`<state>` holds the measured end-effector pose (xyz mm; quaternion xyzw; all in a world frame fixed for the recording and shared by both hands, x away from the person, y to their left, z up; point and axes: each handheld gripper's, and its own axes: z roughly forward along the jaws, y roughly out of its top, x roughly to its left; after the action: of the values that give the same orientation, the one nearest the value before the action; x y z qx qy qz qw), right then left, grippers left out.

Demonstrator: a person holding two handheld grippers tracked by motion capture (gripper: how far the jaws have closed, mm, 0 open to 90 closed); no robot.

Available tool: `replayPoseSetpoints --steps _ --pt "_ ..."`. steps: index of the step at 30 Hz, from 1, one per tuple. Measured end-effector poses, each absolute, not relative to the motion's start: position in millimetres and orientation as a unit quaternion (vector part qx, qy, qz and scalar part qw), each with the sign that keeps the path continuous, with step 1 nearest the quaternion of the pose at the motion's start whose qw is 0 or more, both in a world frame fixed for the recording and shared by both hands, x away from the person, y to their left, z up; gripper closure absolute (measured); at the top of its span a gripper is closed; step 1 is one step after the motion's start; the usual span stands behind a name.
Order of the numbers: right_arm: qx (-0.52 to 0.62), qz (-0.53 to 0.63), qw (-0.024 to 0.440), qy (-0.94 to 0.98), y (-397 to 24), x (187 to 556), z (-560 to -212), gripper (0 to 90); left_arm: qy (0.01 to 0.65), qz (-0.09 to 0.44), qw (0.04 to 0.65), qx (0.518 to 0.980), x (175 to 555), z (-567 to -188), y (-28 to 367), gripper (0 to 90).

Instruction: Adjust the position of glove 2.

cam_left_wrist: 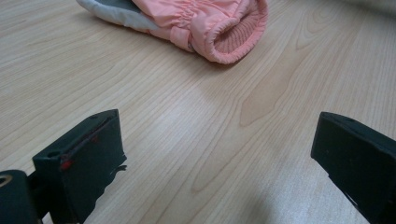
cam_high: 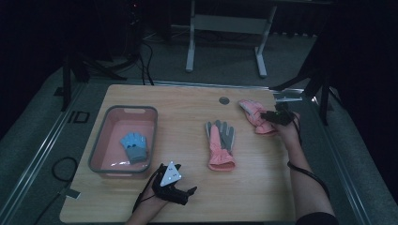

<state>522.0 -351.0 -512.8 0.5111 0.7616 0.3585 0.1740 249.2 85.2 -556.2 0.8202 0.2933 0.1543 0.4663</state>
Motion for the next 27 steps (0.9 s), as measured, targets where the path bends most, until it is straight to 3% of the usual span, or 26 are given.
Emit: replayPoseSetpoints --steps 6,7,12,20,27 --pt "0.503 0.339 0.179 0.774 -347.0 527.2 -528.9 63.2 0.293 0.153 0.466 0.821 249.2 -556.6 86.1 2.6" --pt "0.504 0.349 0.174 0.771 -346.1 526.7 -531.2 72.4 0.293 0.152 0.467 0.821 249.1 -556.5 86.5 2.6" --pt "0.501 0.335 0.185 0.776 -340.1 525.4 -530.9 89.1 0.293 0.152 0.466 0.821 248.9 -556.8 86.3 2.6" --pt "0.534 0.328 0.217 0.748 -334.2 509.0 -510.9 90.0 0.292 0.154 0.467 0.820 248.8 -555.7 85.9 2.6" --pt "0.559 0.361 0.230 0.711 -336.7 465.5 -469.6 90.0 0.293 0.156 0.467 0.819 249.8 -553.5 84.5 2.6"
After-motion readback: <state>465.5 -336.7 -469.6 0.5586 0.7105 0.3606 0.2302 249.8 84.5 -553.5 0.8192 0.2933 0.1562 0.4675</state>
